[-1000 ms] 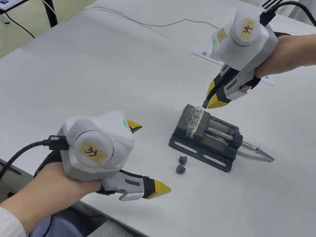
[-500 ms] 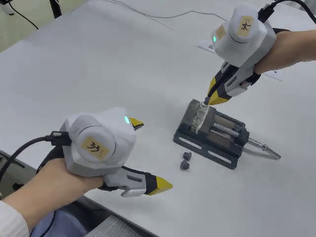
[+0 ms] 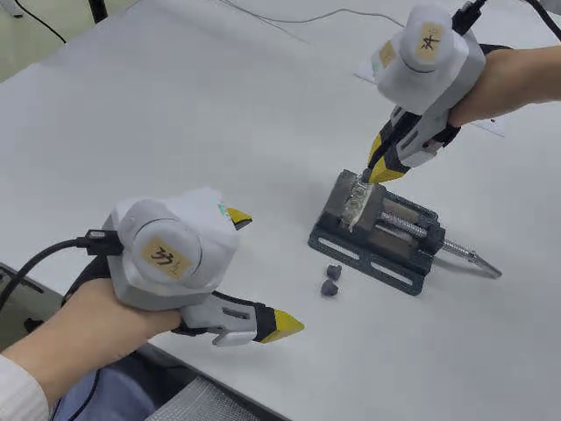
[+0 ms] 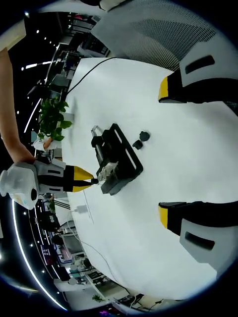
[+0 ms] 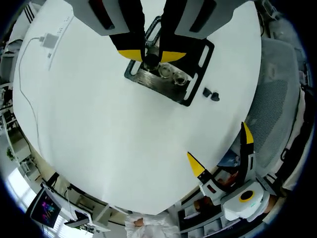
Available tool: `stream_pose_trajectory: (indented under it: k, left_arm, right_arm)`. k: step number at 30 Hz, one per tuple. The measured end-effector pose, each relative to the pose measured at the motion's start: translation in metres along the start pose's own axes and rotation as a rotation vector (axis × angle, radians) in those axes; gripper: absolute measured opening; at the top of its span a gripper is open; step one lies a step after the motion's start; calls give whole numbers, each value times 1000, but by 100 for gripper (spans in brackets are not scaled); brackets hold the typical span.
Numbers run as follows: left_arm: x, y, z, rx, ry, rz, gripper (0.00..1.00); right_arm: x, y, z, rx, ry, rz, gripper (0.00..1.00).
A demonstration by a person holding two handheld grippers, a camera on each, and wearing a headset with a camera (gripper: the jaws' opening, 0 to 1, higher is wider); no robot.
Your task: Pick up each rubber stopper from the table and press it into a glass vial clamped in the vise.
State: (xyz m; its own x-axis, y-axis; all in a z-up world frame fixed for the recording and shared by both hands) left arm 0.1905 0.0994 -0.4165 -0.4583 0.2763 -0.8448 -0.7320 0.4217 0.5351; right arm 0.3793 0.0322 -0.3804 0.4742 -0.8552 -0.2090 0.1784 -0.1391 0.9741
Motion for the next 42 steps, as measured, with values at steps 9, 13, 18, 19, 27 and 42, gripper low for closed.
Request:
stream_pose_trajectory:
  k: [9, 13, 18, 19, 27, 42]
  left_arm:
    - [3, -1, 0, 2, 8, 1, 79]
    - [2, -2, -1, 3, 11, 0, 80]
    - [2, -3, -1, 3, 13, -3, 79]
    - [2, -3, -1, 2, 12, -5, 79]
    - [-1, -3, 0, 0, 10, -12, 79]
    - [-1, 0, 1, -7, 12, -15, 78]
  right_arm:
    - [-3, -1, -5, -24, -43, 64, 6]
    - [-4, -1, -6, -32, -78, 90, 5]
    - [-7, -2, -8, -33, -128, 110, 5]
    - [-7, -2, -8, -33, -141, 113, 5]
    - [-7, -4, -12, -31, -243, 123, 5]
    - [-5, -4, -7, -22, -195, 120, 6]
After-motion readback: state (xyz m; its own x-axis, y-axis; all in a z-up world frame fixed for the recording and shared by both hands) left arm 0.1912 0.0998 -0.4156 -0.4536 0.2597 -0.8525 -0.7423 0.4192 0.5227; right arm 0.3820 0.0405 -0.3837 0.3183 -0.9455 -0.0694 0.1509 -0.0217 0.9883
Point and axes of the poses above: the centre of the closed fingertips' face, and the gripper's own axes: y roughly backward along the fingers, z roughly to its left, x roughly out of its underside, the point moved 5 cm from there along y, roughly backward along the fingers, and after that the axes turned 5 degrees about -x, right-handed, at the moved point
